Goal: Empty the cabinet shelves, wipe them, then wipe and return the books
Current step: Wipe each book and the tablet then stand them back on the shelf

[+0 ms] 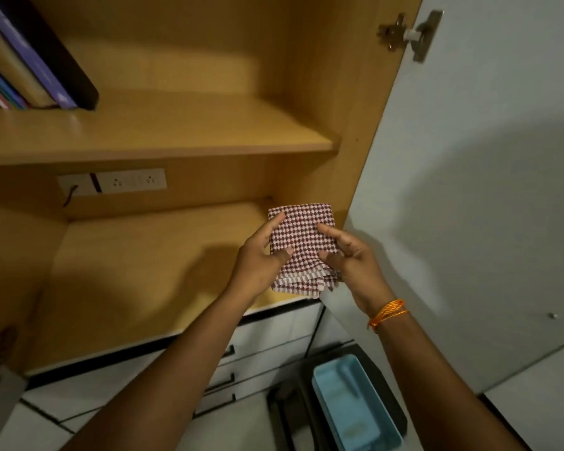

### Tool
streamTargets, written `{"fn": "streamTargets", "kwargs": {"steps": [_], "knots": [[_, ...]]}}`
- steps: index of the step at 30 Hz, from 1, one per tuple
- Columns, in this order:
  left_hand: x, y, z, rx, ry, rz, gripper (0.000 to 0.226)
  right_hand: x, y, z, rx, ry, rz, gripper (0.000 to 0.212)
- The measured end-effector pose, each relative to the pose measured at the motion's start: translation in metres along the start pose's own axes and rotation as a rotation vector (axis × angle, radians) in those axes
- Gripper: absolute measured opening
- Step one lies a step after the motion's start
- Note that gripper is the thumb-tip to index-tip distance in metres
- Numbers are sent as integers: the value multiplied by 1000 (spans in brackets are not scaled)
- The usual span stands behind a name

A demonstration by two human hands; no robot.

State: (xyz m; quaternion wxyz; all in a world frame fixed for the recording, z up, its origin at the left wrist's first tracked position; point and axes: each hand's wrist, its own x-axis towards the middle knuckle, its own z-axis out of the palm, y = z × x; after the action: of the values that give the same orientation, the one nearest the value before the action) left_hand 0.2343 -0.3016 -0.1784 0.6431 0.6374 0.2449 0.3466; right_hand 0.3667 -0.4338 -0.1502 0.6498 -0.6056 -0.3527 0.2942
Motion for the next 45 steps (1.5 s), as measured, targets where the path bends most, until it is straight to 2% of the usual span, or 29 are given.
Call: {"fn": "streamTargets", "kwargs": {"steps": [3, 8, 13, 16, 19, 24, 27, 30, 33, 36, 37, 41, 45], "knots": [[-14, -21, 16, -39, 8, -54, 64, -15, 20, -16, -33, 52, 46, 40], [-26, -68, 39, 49, -38, -114, 68, -38, 63, -39, -73, 158, 103, 38], [-35, -113, 61, 174, -165, -200, 52, -62, 111, -67, -192, 240, 189, 39], [-39, -150, 77, 273, -281, -243, 45, -78, 143, -84, -339, 268, 265, 48], [-46, -184, 92, 305, -350, -342, 49, -94, 170, -96, -444, 288, 354, 50], [-56, -256, 114, 288, -523, -545, 70, -130, 232, -103, -621, 307, 483, 46], [-59, -295, 128, 305, -562, -636, 65, -147, 287, -110, -724, 372, 561, 46], [-65, -329, 143, 200, -546, -770, 52, -142, 338, -123, -806, 382, 622, 49], [-74, -357, 160, 75, -526, -903, 48, -125, 372, -137, -928, 311, 628, 45], [-83, -385, 177, -49, -458, -1028, 21, -109, 406, -151, -1071, 184, 621, 41], [-85, -392, 184, -108, -412, -1080, 22, -105, 415, -156, -1094, 143, 635, 39], [-83, -430, 212, -349, -232, -1209, 71, -91, 459, -173, -1175, -1, 653, 39], [-72, -461, 232, -433, -37, -1263, 74, -83, 496, -186, -1191, -67, 692, 37]]}}
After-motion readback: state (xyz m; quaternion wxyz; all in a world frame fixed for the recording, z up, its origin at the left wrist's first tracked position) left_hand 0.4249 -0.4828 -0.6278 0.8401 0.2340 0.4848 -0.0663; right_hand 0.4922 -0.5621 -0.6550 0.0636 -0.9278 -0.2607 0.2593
